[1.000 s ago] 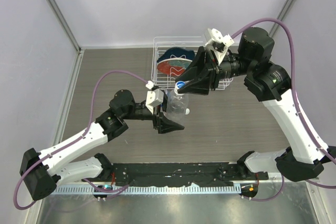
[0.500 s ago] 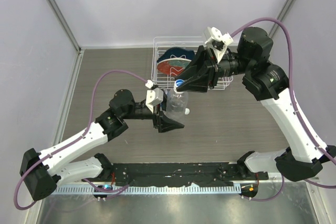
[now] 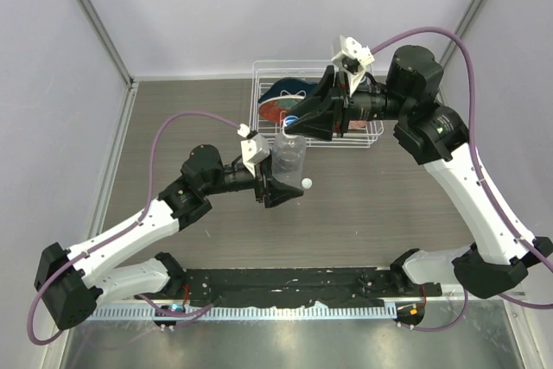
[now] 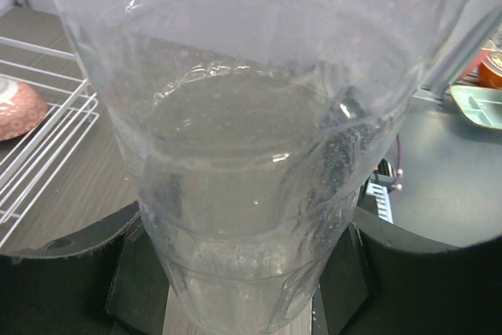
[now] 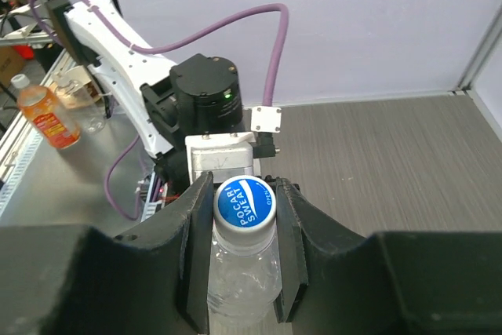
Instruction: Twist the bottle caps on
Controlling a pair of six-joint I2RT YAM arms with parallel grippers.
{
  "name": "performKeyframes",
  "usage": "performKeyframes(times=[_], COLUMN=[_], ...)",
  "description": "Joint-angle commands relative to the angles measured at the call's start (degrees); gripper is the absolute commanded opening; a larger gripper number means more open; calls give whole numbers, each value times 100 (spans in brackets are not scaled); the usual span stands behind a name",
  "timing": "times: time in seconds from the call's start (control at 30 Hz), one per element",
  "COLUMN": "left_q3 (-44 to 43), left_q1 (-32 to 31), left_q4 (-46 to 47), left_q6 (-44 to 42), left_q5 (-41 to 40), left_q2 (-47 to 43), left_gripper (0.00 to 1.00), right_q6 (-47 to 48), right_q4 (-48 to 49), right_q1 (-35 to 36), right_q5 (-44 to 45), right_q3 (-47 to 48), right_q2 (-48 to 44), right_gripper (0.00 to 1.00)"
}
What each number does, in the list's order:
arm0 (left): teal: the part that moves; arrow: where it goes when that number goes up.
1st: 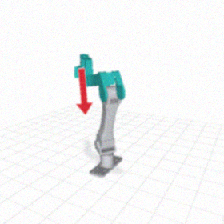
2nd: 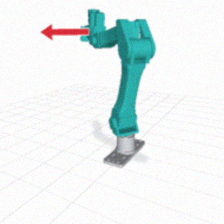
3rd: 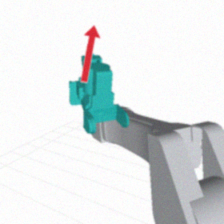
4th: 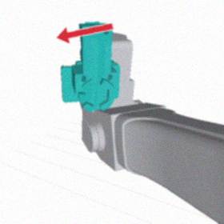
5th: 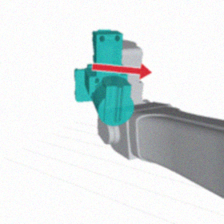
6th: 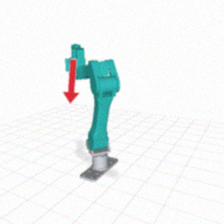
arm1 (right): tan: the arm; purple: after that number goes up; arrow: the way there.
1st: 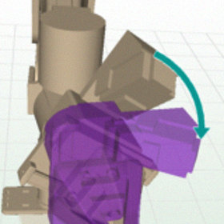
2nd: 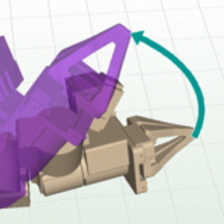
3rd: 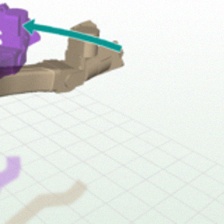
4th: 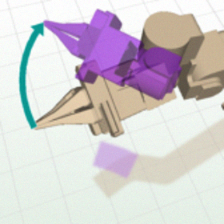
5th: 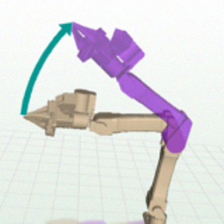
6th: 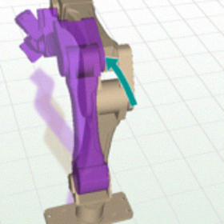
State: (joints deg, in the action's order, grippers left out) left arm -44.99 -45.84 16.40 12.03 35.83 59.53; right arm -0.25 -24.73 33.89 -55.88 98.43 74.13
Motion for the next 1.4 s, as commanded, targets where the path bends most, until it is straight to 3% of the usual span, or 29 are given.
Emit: performKeyframes(times=[0.0, 0.23, 0.5, 0.7, 1.13, 1.37], left_q3=[-326, -291, -141, -27, 52, 113], left_q1=[67, 67, 76, 76, 67, 76], left_q4=[864, 1093, 1383, 1471, 1489, 1410], left_q6=[160, -218, -544, -781, -975, -1045], left_q5=[-831, -2150, -3160, -3530, -4234, -4295], left_q2=[-12, 85, 156, 156, 191, 138], left_gripper=[0, 0, 0, 0, 0, 0], right_q6=[-247, -502, -739, -1091, -1495, -1636], right_q4=[-392, -287, -120, 276, -40, -172], right_q1=[56, 179, 864, 1251, 2367, 2561], right_q5=[454, 1763, 3512, 4637, 7387, 7679], right_q3=[-236, -544, -851, -1221, -782, -413], right_q2=[181, 111, 67, -74, 488, 822], right_gripper=[1, 1, 1, 1, 1, 2])
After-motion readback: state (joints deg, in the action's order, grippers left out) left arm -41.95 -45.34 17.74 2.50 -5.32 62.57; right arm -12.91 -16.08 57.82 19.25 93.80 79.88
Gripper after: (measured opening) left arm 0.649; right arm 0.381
